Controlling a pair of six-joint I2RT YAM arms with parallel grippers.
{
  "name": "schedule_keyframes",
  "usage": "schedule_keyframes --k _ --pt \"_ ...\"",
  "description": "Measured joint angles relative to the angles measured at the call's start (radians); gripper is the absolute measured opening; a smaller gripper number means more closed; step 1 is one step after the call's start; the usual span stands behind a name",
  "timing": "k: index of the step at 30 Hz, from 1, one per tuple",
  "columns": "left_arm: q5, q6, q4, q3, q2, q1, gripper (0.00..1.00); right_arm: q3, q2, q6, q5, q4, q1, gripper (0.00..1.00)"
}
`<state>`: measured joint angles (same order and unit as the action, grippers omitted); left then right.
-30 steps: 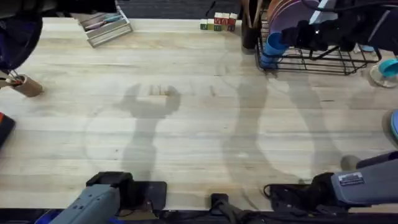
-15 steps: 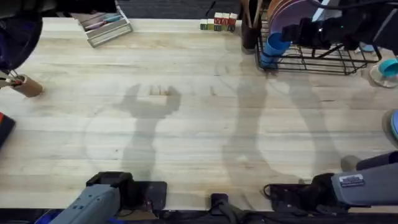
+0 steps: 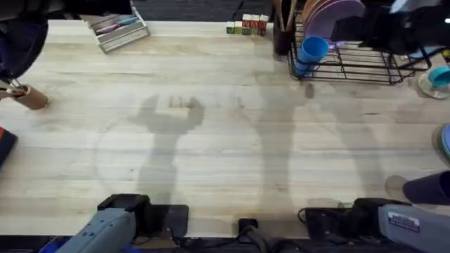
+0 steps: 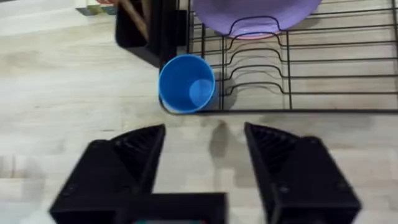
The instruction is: Pick up the cup on the table and put them onto the rack.
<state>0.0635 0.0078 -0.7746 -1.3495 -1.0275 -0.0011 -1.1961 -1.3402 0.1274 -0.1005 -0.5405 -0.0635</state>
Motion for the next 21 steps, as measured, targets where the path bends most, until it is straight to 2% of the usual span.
schedule_keyframes --k 1,3,4,12,18,21 --pt "0.000 0.000 0.000 0.000 0.000 0.000 0.994 0.000 0.024 0.000 0.000 -0.018 0.000 0.780" --pt "0.000 0.000 0.000 0.000 0.000 0.000 0.994 0.000 0.086 -0.001 0.000 -0.068 0.000 0.950" --pt "0.000 0.000 0.000 0.000 0.000 0.000 0.994 0.000 0.114 -0.001 0.000 -0.088 0.000 0.982" --pt "0.000 0.000 0.000 0.000 0.000 0.000 0.993 0.000 0.329 0.000 0.030 -0.239 0.000 0.993" --pt "0.000 0.000 0.001 0.000 0.000 0.000 0.994 0.000 0.439 0.040 0.260 -0.373 -0.002 0.993" --pt "0.000 0.000 0.003 0.000 0.000 0.000 0.994 0.000 0.490 0.067 0.379 -0.451 -0.033 0.993"
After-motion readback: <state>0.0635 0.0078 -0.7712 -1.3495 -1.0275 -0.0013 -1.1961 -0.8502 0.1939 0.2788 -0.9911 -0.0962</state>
